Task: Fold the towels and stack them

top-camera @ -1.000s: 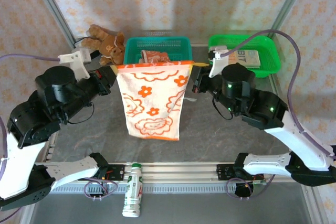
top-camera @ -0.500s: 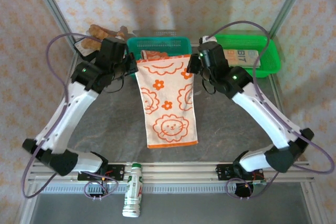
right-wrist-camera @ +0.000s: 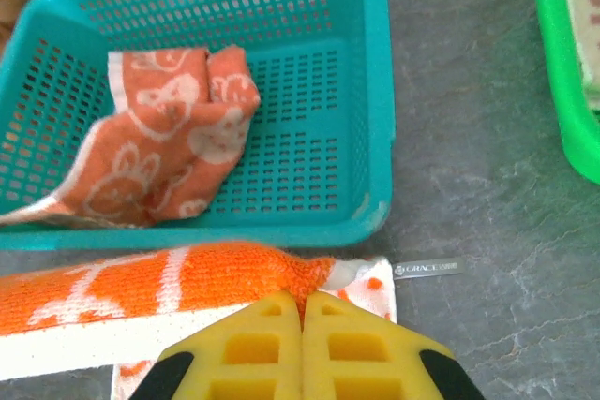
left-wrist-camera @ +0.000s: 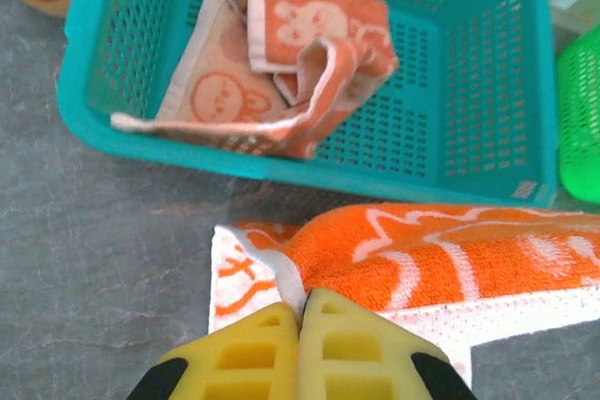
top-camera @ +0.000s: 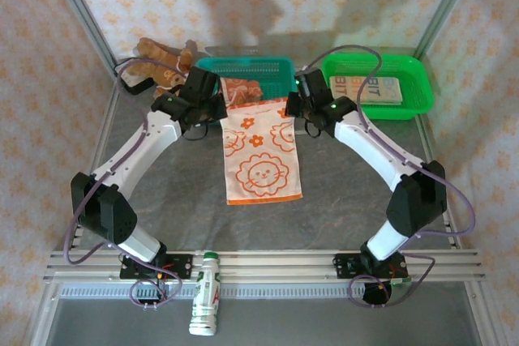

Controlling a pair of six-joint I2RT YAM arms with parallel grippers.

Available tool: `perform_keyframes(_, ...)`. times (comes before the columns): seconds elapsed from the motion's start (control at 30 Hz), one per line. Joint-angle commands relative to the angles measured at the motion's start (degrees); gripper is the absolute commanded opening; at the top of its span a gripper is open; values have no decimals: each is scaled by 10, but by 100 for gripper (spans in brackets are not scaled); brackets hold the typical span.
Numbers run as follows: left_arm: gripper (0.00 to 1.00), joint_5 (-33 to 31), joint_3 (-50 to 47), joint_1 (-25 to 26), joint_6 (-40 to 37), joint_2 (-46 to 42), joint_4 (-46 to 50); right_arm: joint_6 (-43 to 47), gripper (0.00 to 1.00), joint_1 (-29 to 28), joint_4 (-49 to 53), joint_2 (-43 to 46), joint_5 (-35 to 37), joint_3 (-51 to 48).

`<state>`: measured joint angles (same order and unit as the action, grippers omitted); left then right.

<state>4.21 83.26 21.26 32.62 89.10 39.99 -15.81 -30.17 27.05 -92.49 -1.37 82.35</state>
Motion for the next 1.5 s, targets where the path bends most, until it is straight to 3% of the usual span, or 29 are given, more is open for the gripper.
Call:
perform_keyframes(0.0,0,8,-47,-4,10,-40,-33,5,0,5,-25,23,-3,-35)
perform_keyframes(0.43,0,13,-186,39,68,-124,-62,-25,0,2,-27,130,-45,-186)
perform_keyframes(0.83,0,-2,-294,80,114,-211,-45,-70,0,-46,-12,217,-42,-300)
perform_keyframes(1.47,0,3,-421,162,218,-267,-70,-134,1,-101,-6,262,-36,-402)
